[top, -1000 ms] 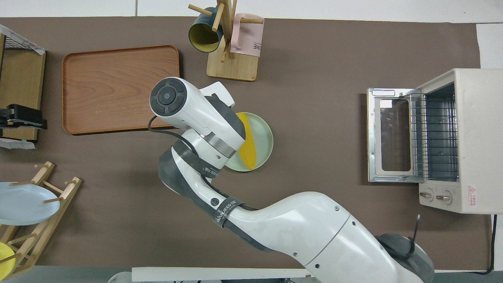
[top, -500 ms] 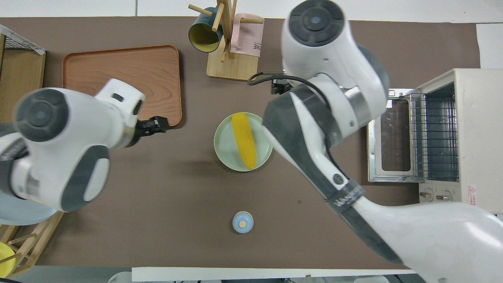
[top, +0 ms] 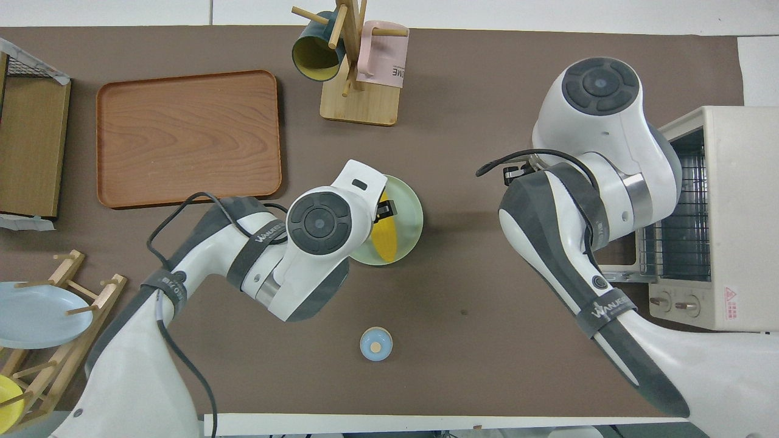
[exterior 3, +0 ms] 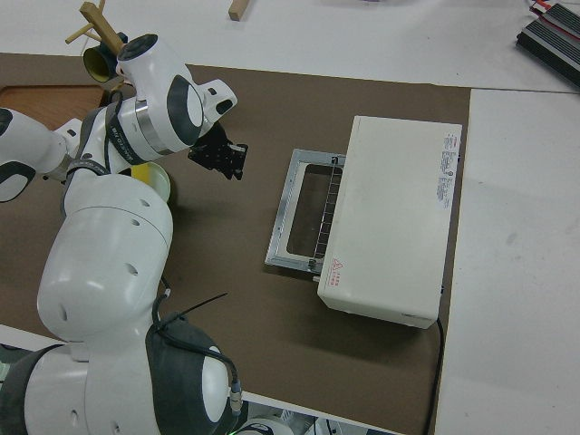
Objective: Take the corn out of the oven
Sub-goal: 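Reach the left gripper to the corn while the right gripper withdraws, then grasp the yellow corn with the left gripper and lift it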
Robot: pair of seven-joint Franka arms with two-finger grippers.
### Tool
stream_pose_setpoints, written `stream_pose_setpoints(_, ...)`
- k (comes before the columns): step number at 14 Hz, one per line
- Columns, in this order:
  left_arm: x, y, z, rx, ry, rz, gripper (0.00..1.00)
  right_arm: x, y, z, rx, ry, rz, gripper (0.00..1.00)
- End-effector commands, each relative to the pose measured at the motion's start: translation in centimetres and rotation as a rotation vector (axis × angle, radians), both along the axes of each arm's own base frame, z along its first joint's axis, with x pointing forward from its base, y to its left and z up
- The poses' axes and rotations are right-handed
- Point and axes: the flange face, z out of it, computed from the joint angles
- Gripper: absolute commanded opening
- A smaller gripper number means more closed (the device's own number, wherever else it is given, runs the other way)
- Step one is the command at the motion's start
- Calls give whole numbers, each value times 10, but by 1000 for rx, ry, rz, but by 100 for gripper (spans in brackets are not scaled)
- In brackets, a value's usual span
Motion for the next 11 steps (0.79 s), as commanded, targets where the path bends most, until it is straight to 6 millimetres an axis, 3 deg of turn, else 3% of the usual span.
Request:
stream_pose_setpoints(1,12,-20,-16,3,-12,24,100,-8,-11,-28,-18,21,27,1)
stream_pose_setpoints(3,9,-25,-27,3,-13,19,97,-4,-15,-50,-50,30,54,1)
stream_pose_setpoints(4,8,-25,-32,8,-8,30,58,-2,-17,-64,-70,47,63,1)
stream_pose_setpoints(5,6,-27,-33,10,-4,32,12,0,-17,-73,-79,44,75,1)
stream_pose_setpoints(6,4,-29,-32,13,-1,39,0,1,-22,-74,-89,42,81,1)
stream_pose_setpoints(9,16,-22,-21,33,12,78,0,2,-45,-84,-94,45,60,1)
stream_pose_setpoints(10,24,-9,-8,48,20,82,0,-1,-46,-94,-93,53,62,1)
stream_pose_setpoints(11,43,24,25,48,13,55,0,-2,-46,-98,-93,55,63,1)
